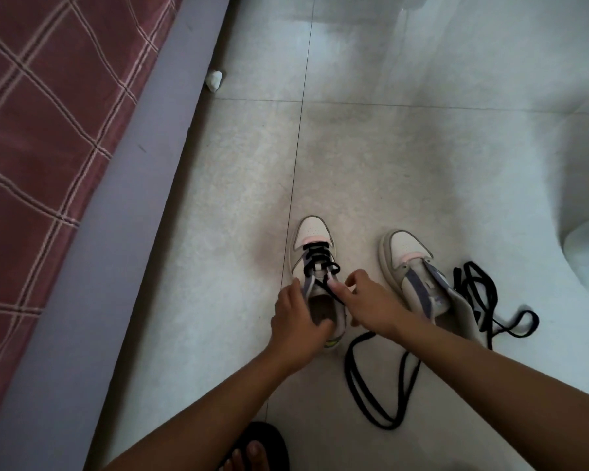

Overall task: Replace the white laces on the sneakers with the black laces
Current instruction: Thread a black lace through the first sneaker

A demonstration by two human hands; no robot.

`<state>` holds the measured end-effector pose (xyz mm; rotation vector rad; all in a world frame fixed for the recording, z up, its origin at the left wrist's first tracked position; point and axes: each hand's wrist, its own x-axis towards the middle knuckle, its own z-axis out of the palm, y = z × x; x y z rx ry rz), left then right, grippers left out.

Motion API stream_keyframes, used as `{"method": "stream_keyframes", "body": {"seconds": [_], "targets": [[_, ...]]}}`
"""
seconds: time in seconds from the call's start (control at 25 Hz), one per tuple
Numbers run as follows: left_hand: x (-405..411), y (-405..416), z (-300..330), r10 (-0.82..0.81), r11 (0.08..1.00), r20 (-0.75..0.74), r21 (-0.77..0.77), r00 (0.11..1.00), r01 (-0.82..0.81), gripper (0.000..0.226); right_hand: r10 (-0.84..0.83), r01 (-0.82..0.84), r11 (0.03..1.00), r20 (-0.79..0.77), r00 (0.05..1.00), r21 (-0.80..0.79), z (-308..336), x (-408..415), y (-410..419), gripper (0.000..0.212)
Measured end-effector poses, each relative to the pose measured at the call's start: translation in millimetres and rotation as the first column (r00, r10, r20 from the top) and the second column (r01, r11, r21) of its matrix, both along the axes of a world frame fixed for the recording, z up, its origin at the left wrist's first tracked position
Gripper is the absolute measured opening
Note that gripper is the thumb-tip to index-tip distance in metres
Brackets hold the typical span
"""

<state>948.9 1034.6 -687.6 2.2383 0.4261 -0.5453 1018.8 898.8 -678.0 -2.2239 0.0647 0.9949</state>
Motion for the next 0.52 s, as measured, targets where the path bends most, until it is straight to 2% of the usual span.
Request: {"method": "stream_keyframes", "body": {"seconds": [0.08, 0.16, 0.28, 0.4, 0.52], "targets": [[-3, -15, 2, -0.003, 0.996, 0.009, 0.086, 1.0, 0.002, 0.102, 0.216, -0.191, 0.963, 0.116, 0.97, -0.191, 8, -5, 2, 0.033], [5, -26, 1, 0.063, 0.991, -0.031, 0.116, 0.998, -0.059, 0.107, 0.297, -0.255, 0.94, 0.172, 0.939, -0.228, 19, -10, 9, 0.029], [19, -35, -4, 0.099, 0.968, -0.056, 0.238, 0.994, -0.083, 0.09, 0.397, -0.32, 0.897, 0.236, 0.887, -0.306, 29, -21, 16, 0.033], [25, -37, -10, 0.071, 0.939, -0.017, 0.339, 0.997, -0.061, 0.058, 0.486, -0.361, 0.856, 0.34, 0.805, -0.37, 36, -35, 16, 0.031], [26, -36, -15, 0.057, 0.923, -0.017, 0.381, 0.998, -0.046, 0.044, 0.501, -0.394, 0.862, 0.412, 0.761, -0.319, 40, -48, 8, 0.024]]}}
